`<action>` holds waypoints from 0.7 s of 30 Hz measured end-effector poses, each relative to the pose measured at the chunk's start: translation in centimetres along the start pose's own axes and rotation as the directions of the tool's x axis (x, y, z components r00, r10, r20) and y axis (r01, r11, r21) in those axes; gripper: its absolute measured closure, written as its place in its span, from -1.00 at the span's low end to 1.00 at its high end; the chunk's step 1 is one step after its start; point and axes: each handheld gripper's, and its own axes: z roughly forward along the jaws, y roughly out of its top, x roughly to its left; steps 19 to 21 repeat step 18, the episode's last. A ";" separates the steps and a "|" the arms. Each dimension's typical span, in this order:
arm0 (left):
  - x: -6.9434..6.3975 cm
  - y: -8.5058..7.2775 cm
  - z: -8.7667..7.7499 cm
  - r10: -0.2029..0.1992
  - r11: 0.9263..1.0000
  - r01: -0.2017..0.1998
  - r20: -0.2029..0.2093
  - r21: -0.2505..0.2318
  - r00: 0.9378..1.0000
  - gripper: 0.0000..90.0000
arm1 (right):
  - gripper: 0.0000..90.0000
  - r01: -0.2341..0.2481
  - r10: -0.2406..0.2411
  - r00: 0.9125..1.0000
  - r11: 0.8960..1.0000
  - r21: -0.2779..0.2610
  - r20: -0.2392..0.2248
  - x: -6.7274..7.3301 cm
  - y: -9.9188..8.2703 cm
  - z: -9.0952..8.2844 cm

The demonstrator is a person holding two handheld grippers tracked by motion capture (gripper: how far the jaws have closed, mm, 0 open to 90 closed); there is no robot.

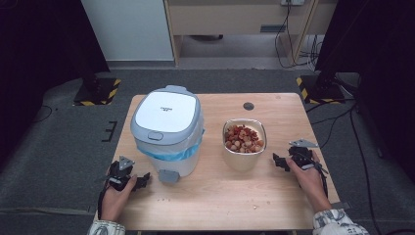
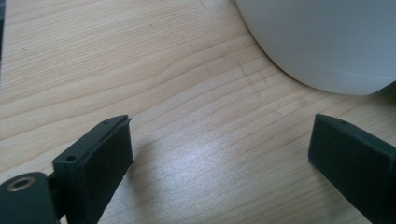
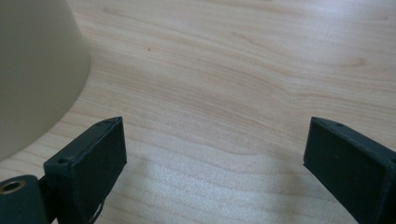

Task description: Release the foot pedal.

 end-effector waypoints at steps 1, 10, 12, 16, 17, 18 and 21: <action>0.0 0.0 0.0 -0.004 1.000 0.004 0.007 -0.002 1.000 -0.91 | -0.87 0.004 -0.004 1.000 1.000 0.009 0.002 0.1 -0.1 0.1; -0.1 -0.1 0.2 -0.016 1.000 0.016 0.027 -0.002 1.000 -0.95 | -0.93 0.019 -0.017 1.000 0.998 0.060 -0.025 0.8 -0.4 0.5; -0.1 -0.1 0.2 -0.013 1.000 0.013 0.028 0.000 1.000 -0.95 | -0.93 0.017 -0.016 0.999 0.998 0.062 -0.029 1.0 -0.5 0.2; -0.2 -0.1 0.2 -0.010 1.000 0.010 0.031 0.003 0.999 -0.96 | -0.93 0.019 -0.017 0.999 0.998 0.062 -0.029 1.1 -0.9 -0.1; -0.2 -0.1 0.2 -0.009 1.000 0.009 0.032 0.003 0.999 -0.97 | -0.93 0.018 -0.016 0.999 0.998 0.062 -0.028 1.1 -0.9 -0.2; -0.2 -0.1 0.2 -0.010 1.000 0.010 0.032 0.003 0.999 -0.97 | -0.93 0.017 -0.016 0.999 0.998 0.064 -0.028 1.1 -0.9 -0.2; -0.2 -0.1 0.2 -0.010 1.000 0.010 0.032 0.003 0.999 -0.97 | -0.93 0.017 -0.016 0.999 0.998 0.064 -0.028 1.1 -0.9 -0.2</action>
